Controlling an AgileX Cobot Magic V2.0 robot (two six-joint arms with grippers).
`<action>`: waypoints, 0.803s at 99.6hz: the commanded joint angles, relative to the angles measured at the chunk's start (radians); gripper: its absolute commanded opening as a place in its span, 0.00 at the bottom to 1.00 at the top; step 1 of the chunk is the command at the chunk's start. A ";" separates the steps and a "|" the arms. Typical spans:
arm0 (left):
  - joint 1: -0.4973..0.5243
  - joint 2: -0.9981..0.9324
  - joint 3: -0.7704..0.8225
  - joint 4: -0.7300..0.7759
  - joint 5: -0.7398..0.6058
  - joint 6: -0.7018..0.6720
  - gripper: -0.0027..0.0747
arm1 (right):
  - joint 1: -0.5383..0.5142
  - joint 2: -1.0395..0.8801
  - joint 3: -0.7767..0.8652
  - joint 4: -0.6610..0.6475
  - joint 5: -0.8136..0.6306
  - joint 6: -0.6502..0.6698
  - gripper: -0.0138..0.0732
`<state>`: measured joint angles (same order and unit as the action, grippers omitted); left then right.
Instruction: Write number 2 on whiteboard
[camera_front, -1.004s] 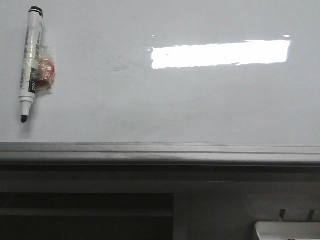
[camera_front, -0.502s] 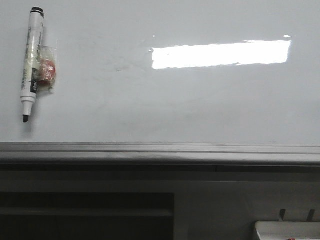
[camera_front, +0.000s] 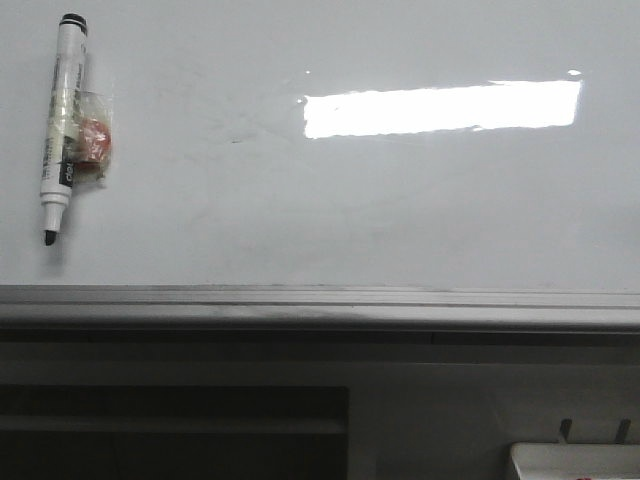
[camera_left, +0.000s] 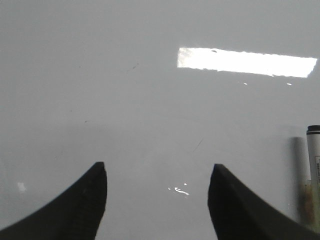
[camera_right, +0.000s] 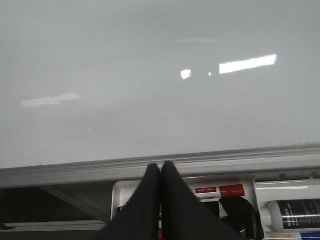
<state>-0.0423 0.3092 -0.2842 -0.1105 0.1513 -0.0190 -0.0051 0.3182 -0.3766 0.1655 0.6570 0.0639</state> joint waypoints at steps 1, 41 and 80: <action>-0.040 0.037 -0.024 0.001 -0.164 -0.006 0.53 | 0.008 0.016 -0.036 0.010 -0.057 -0.014 0.09; -0.405 0.185 -0.024 -0.039 -0.255 -0.006 0.53 | 0.008 0.016 -0.036 0.007 -0.070 -0.016 0.09; -0.565 0.514 -0.024 -0.049 -0.428 -0.013 0.53 | 0.008 0.016 -0.036 0.007 -0.084 -0.016 0.09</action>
<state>-0.5841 0.7644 -0.2785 -0.1462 -0.1468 -0.0190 0.0006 0.3182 -0.3766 0.1667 0.6506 0.0608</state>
